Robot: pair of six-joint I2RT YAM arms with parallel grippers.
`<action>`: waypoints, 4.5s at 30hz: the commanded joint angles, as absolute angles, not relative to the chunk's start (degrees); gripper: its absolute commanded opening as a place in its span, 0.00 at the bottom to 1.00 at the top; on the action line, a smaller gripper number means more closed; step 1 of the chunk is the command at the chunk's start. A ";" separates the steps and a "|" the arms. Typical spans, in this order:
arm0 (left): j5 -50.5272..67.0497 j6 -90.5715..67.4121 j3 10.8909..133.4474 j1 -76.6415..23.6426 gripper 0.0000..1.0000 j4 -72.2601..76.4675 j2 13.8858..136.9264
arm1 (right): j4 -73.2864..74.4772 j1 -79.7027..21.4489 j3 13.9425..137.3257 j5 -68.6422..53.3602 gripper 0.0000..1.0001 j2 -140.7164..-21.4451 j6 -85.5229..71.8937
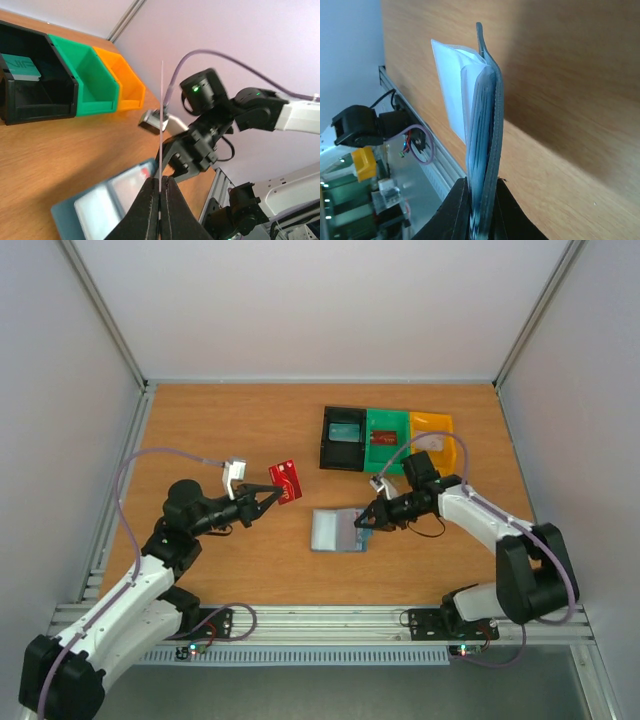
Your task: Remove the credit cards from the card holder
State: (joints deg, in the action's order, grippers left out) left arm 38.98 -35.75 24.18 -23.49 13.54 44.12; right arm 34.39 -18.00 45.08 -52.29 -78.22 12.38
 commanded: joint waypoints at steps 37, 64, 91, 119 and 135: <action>52.31 -33.31 28.51 -29.88 0.00 28.74 42.55 | 10.83 -44.69 60.75 -46.43 0.06 -66.78 14.53; 62.98 12.42 29.68 -33.99 0.46 -11.12 43.36 | 68.72 -62.61 84.01 -14.84 0.01 -85.31 43.24; 48.56 -14.20 28.60 -33.59 0.00 6.30 45.62 | 48.82 -62.94 74.27 13.53 0.63 -71.02 46.17; 22.86 -87.28 34.48 -12.06 0.00 -8.00 37.47 | -40.45 -65.09 52.19 10.64 0.84 -86.32 108.98; 23.94 -87.19 33.62 -11.51 0.00 -5.93 37.61 | -37.88 -62.34 57.65 9.98 0.42 -92.00 108.11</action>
